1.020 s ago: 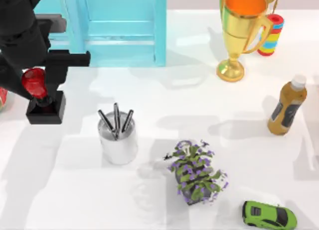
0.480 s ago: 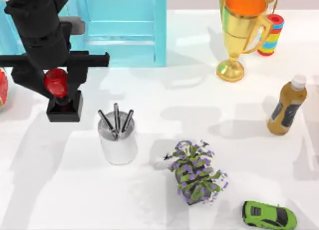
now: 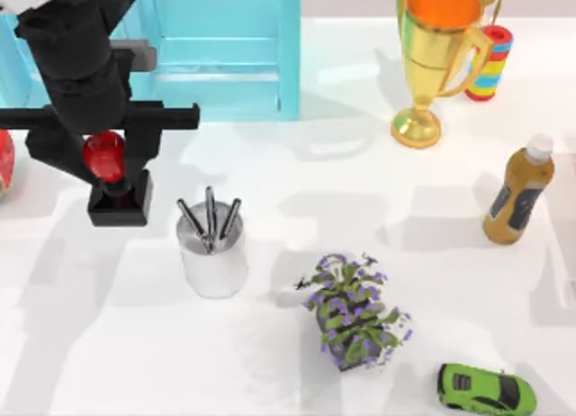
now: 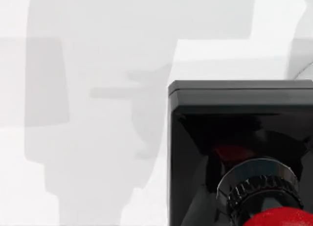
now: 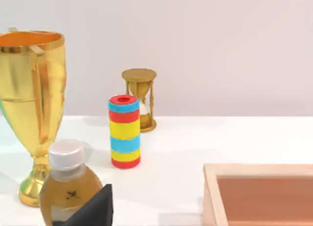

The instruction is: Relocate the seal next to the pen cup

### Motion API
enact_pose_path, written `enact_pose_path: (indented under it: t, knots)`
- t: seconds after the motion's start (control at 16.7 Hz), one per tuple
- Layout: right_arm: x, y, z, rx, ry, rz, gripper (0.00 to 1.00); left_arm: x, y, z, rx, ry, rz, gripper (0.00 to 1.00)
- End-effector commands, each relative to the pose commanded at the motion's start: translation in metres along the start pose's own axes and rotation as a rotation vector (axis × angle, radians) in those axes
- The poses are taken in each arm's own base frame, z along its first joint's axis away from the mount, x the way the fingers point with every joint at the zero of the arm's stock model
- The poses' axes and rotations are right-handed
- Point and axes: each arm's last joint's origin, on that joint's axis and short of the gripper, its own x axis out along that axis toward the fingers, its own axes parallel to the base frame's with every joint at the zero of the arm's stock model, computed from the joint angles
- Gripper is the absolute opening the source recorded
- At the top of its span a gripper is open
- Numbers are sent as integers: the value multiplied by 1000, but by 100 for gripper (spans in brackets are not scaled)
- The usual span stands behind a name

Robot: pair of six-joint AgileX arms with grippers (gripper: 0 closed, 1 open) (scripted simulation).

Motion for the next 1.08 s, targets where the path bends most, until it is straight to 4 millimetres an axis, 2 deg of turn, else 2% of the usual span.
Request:
enact_pose_path:
  t: [0.72,1.08]
  knots:
    - [0,0,0,0,0,0,100,0,0,0,0,0,0,98]
    - [0,0,0,0,0,0,100,0,0,0,0,0,0,100]
